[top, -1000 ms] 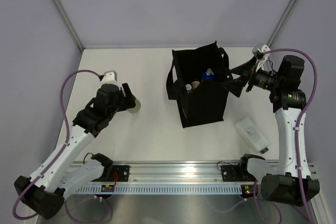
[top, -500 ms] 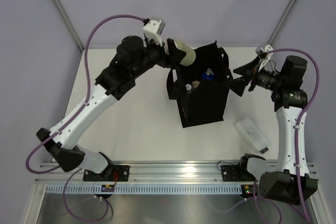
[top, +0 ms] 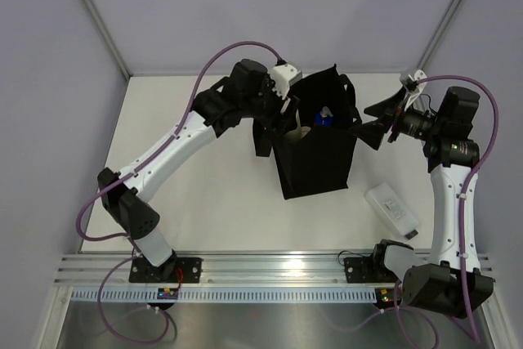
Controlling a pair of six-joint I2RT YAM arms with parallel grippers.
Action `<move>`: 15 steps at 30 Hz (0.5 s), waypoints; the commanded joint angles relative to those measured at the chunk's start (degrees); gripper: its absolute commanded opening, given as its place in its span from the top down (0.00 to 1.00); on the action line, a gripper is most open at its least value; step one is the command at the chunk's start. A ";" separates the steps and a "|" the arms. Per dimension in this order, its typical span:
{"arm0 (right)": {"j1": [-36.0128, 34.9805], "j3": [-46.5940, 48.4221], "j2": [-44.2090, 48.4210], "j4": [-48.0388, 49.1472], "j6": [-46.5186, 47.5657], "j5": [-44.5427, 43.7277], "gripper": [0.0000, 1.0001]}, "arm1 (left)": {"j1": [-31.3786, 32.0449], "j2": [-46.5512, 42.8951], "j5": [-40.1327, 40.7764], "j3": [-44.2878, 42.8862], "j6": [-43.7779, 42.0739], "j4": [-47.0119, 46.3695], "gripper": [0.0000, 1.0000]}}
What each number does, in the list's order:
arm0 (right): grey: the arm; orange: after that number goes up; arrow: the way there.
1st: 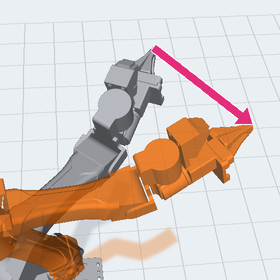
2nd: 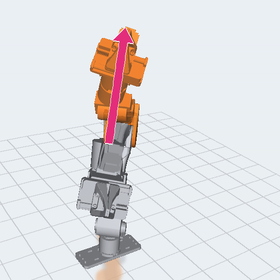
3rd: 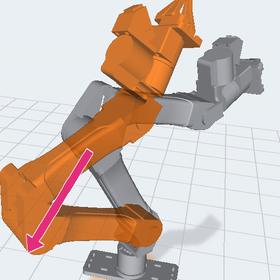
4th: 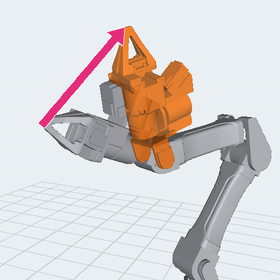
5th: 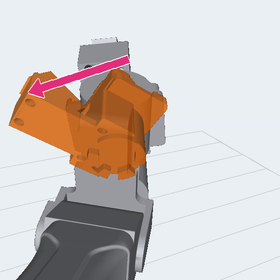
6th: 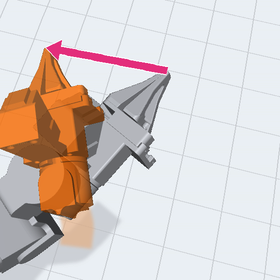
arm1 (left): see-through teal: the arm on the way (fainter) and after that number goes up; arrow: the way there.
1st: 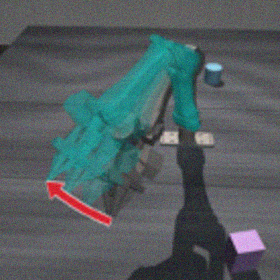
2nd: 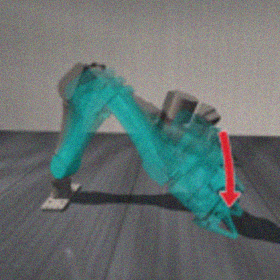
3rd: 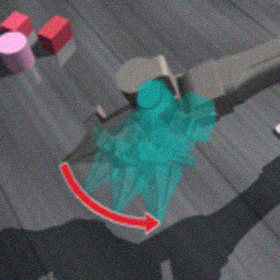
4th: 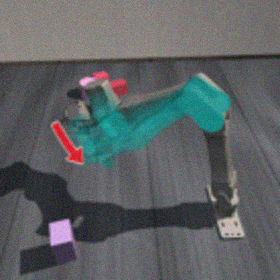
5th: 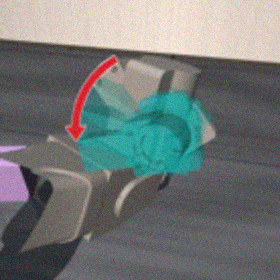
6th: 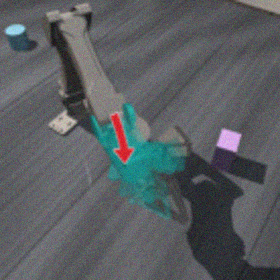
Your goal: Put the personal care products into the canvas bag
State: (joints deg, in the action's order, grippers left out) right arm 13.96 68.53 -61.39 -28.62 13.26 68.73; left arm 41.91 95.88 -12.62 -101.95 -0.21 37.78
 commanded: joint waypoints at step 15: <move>1.07 0.46 -2.60 -1.17 1.25 2.29 0.01 | 2.30 13.64 -11.21 -17.59 -14.48 13.38 0.67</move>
State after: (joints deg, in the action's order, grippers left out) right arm 14.61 68.53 -63.72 -29.74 13.47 69.23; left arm 43.88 108.88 -23.16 -120.73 -14.66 49.58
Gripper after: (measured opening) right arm 0.993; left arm 0.704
